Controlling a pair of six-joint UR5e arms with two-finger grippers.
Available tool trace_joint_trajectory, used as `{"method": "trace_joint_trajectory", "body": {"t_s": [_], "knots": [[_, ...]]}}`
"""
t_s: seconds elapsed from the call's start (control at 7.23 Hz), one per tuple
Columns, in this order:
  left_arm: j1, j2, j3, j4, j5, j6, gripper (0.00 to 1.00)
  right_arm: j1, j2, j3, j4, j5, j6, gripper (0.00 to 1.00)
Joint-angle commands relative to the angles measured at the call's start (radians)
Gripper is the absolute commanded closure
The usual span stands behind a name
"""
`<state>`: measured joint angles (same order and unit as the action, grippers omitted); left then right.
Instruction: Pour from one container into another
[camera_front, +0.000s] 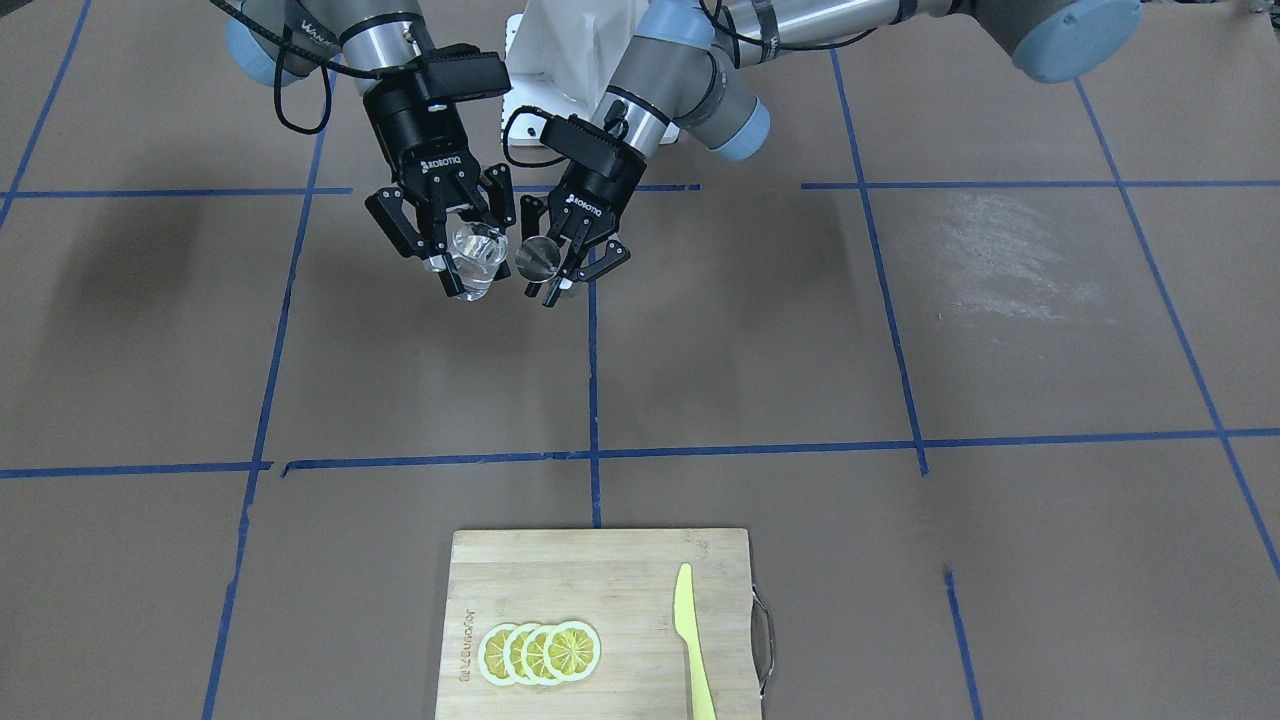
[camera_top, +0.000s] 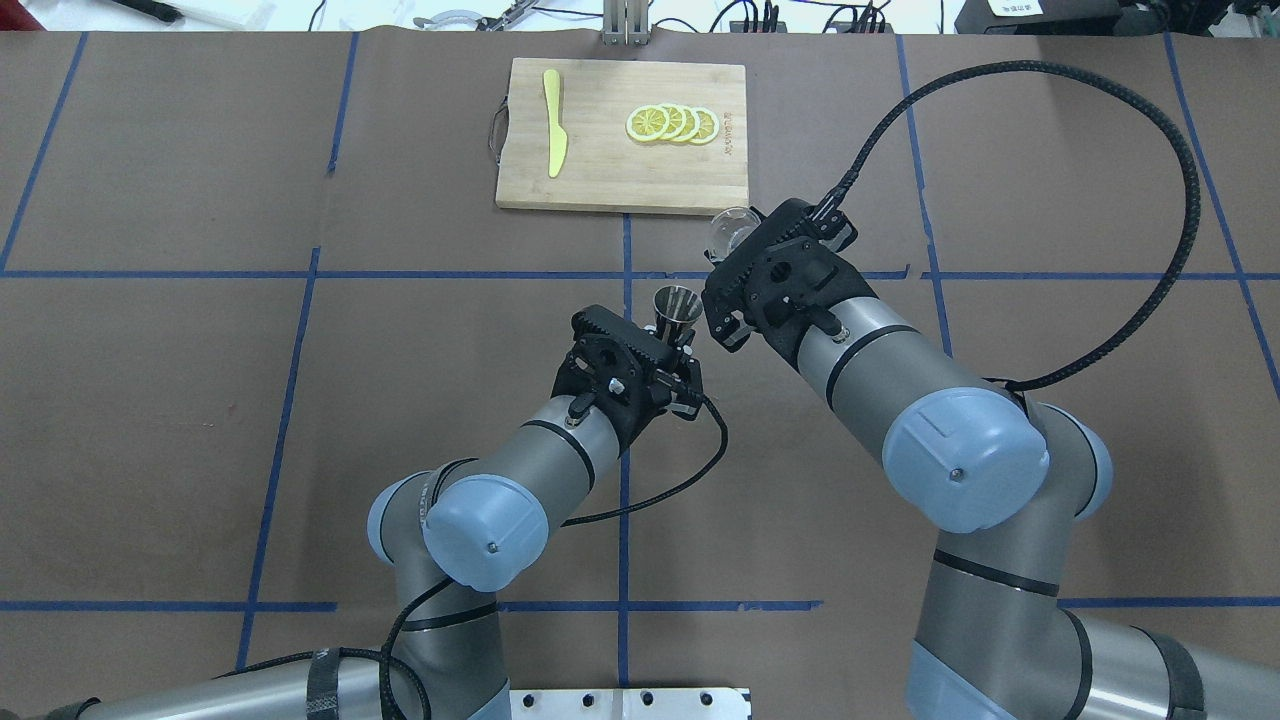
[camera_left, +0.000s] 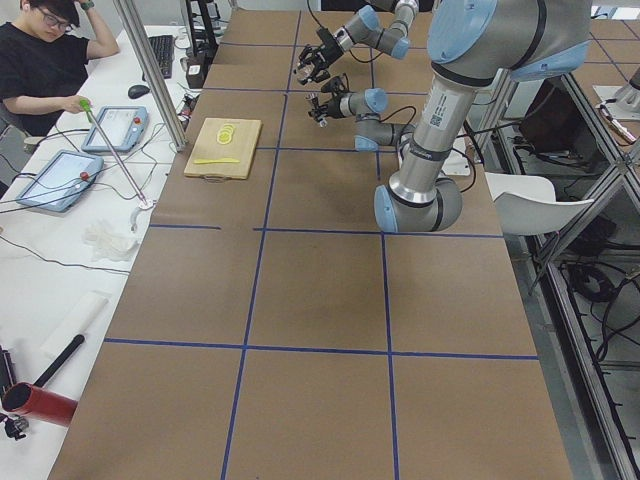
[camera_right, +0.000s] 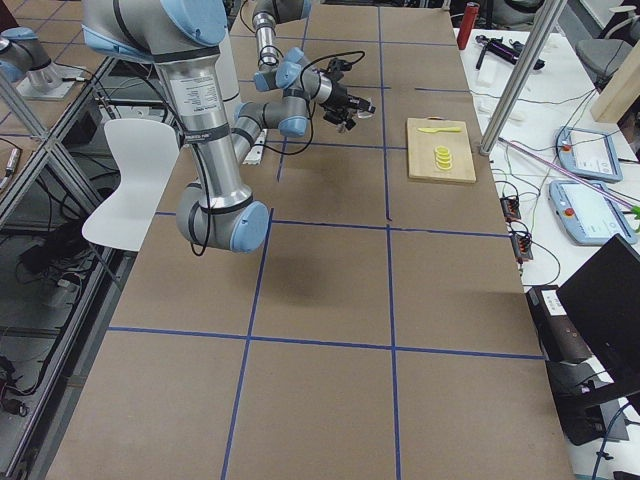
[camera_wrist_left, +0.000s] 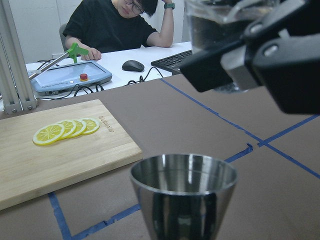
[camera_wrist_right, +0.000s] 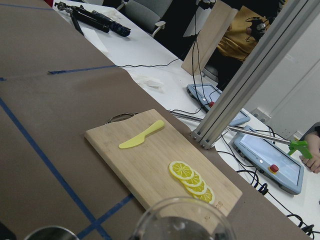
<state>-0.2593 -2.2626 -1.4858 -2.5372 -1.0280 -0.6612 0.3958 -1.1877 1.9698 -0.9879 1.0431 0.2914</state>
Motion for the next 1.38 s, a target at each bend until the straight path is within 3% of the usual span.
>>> {"method": "trace_joint_trajectory", "body": {"t_s": [0.0,1.25], "knots": [[0.000,-0.003,0.002,0.000,0.000,0.000,1.00,-0.006,0.000,0.001,0.000,0.000,-0.040,1.00],[0.000,-0.005,0.002,-0.011,0.000,0.000,1.00,-0.009,0.000,0.023,-0.002,-0.009,-0.216,1.00]]}}
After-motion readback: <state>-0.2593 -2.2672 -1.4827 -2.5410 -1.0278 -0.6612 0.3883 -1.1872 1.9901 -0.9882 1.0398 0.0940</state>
